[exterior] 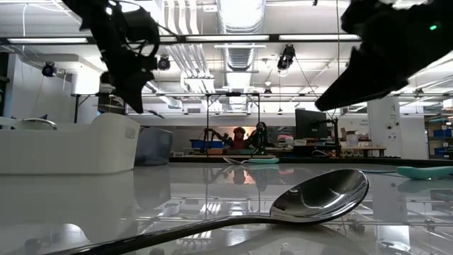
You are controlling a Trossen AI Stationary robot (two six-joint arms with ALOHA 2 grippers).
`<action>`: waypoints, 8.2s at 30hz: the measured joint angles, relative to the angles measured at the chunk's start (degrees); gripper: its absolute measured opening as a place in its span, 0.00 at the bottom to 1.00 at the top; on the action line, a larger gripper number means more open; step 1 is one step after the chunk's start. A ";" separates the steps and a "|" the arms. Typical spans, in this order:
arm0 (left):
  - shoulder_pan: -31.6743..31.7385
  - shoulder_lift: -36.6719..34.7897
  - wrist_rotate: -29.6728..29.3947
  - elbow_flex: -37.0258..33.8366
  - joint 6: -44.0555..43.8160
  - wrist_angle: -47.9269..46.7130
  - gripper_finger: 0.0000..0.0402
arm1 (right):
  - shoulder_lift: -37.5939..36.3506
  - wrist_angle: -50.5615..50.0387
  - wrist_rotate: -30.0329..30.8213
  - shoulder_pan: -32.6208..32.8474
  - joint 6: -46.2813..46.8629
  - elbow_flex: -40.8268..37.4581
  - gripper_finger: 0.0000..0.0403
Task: Sort silverware by color (type)
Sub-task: Put the black spoon into the black bin, then put the light green spoon into the white bin
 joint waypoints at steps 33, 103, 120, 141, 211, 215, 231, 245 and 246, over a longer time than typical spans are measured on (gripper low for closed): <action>1.67 17.69 14.81 15.25 3.97 4.51 0.23 | -5.74 -17.90 -3.29 -10.09 4.70 -0.02 0.36; -0.78 74.64 19.50 77.63 -2.26 -45.60 0.23 | -7.96 -39.93 -20.61 -14.57 14.05 -9.18 0.36; -5.22 73.02 19.77 80.81 2.12 -50.06 0.23 | -7.95 -39.67 -20.46 -14.57 13.20 -9.20 0.36; 1.36 73.55 13.14 83.53 -15.93 -41.86 0.23 | -7.91 -39.45 -19.32 -14.57 11.77 -9.25 0.36; -3.56 74.94 21.64 84.75 2.77 -45.51 0.04 | -7.91 -37.29 -18.99 -14.61 11.37 -9.22 0.36; -3.29 74.94 18.40 84.73 3.01 -45.60 0.12 | -7.91 -37.02 -18.99 -14.59 11.37 -9.22 0.36; 0.59 74.97 14.94 83.17 6.20 -44.41 0.28 | -7.91 -35.79 -19.05 -14.59 12.00 -9.22 0.36; 1.32 78.81 15.75 82.33 12.44 -44.64 0.27 | -7.91 -33.01 -19.14 -14.59 12.94 -9.22 0.36; 1.62 78.89 16.74 82.31 12.41 -44.67 0.26 | -7.91 -32.55 -19.15 -14.59 12.94 -9.22 0.36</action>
